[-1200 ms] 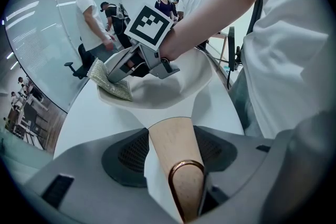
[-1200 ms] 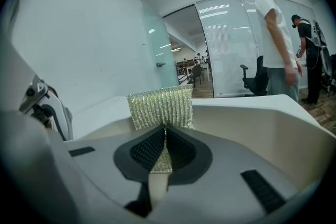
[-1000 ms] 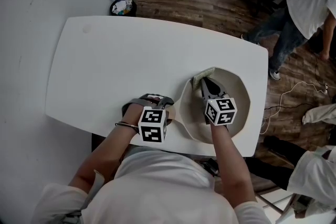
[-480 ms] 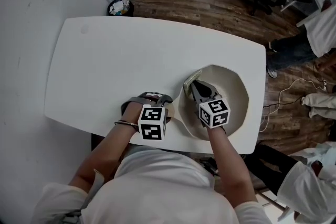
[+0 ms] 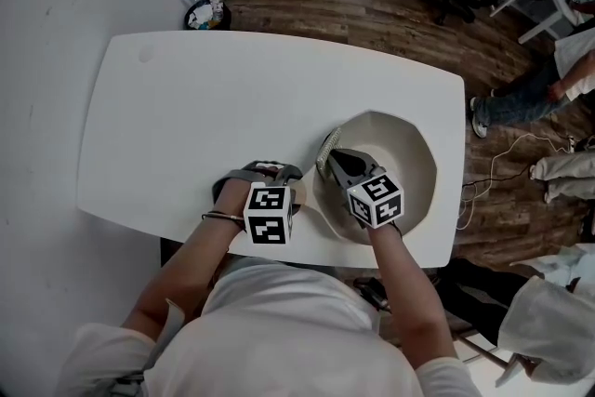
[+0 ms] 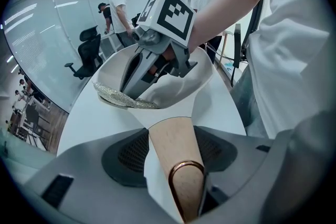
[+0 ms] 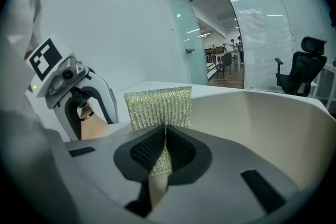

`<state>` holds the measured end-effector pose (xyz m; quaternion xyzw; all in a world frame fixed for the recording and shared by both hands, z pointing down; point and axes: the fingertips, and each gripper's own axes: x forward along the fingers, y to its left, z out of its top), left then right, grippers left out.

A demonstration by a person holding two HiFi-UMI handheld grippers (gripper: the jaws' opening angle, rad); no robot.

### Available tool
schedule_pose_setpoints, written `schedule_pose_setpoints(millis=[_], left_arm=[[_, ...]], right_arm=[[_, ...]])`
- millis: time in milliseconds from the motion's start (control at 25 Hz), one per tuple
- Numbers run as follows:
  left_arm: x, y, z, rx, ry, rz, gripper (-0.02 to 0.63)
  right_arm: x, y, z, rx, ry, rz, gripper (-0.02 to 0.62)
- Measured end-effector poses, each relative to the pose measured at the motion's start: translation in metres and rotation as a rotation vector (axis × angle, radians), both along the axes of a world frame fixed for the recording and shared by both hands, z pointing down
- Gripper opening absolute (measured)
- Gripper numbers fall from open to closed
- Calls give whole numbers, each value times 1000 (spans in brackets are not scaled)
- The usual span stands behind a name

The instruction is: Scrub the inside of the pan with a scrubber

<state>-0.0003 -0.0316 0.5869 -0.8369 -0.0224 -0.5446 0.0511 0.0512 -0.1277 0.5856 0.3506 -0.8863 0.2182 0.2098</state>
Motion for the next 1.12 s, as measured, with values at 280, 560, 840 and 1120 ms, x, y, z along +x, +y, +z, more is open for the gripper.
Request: schedule_pose_setpoints(millis=[280,560,840,1120], left_arm=[[0,0,-1,2,-6,-5,262],[-1,0,-1,4,-14,-10,262],[1,1,-1,4,-26,-20,261],[0,2,1,-3,-34,-42,261]], right_arm=[[-8,21,2,-68,-17,-99,25],[-16,41,3,-103,5,-188,25],[-17,57,2,-133,18,-243,25],[-17,71,0,-178,21,-279,25]])
